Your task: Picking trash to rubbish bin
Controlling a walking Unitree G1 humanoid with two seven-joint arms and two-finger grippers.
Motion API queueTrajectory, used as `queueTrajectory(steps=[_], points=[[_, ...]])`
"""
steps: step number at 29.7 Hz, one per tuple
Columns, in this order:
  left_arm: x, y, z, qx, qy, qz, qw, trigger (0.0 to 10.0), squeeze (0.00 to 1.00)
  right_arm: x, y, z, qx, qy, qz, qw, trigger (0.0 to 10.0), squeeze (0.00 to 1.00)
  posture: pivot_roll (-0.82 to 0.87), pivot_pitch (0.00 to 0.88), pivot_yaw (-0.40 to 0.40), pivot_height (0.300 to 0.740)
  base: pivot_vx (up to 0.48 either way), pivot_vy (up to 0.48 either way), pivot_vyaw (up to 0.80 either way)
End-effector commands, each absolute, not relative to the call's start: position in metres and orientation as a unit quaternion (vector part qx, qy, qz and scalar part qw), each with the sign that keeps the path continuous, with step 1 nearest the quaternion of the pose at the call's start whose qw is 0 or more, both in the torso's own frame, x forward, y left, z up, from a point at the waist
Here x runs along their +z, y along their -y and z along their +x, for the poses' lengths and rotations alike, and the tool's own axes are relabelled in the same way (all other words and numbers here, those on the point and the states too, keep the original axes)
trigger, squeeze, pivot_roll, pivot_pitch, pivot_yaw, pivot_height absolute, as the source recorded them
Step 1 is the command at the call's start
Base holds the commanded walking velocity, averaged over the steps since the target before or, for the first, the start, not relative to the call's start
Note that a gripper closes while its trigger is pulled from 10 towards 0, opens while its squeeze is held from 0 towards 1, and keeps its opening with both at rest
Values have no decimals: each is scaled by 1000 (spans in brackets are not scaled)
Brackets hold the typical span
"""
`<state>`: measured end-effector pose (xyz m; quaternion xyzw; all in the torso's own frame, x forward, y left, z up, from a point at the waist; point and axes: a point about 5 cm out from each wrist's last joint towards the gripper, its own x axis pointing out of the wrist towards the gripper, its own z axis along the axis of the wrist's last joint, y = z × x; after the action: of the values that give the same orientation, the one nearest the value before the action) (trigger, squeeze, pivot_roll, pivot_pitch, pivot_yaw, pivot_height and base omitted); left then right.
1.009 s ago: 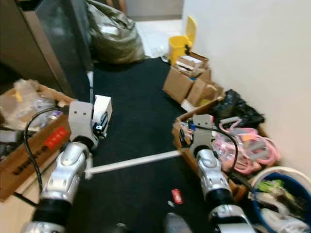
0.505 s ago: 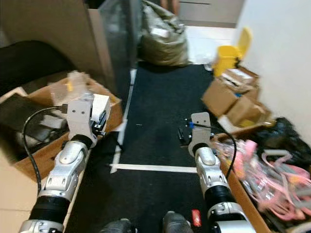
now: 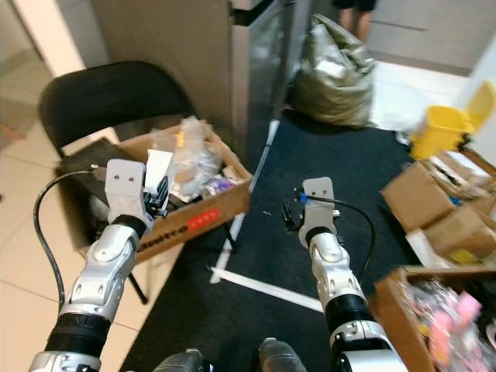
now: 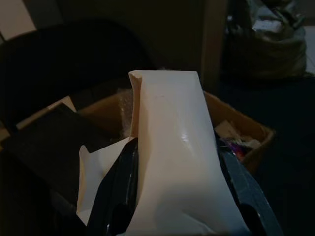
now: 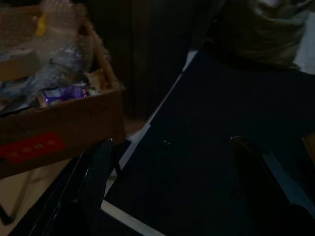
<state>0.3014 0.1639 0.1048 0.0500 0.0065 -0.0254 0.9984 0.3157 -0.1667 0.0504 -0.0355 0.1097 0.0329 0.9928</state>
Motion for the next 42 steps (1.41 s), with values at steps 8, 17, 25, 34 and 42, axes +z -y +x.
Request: queueTrajectory(steps=[8,17,25,34,42], points=[[104,-164,301,-25,-9,56,998,10000,0,50,165,316,28,-109,-31,993,10000,0,-46,5,-47,740,285,0,563],[105,-165,301,-24,-8,56,998,10000,0,49,167,317,20,-113,-24,993,10000,0,-45,12,-47,740,284,0,0],[104,-165,300,-22,-10,55,998,10000,0,49,167,317,20,-114,-23,993,10000,0,-44,15,-49,740,285,0,0],[104,-165,301,-23,-10,55,998,10000,0,49,166,317,21,-114,-22,993,10000,0,-44,24,-48,740,285,0,0],[104,-164,301,-23,-11,56,998,10000,0,49,166,317,23,-115,-22,993,10000,0,-43,27,-48,740,285,0,0]])
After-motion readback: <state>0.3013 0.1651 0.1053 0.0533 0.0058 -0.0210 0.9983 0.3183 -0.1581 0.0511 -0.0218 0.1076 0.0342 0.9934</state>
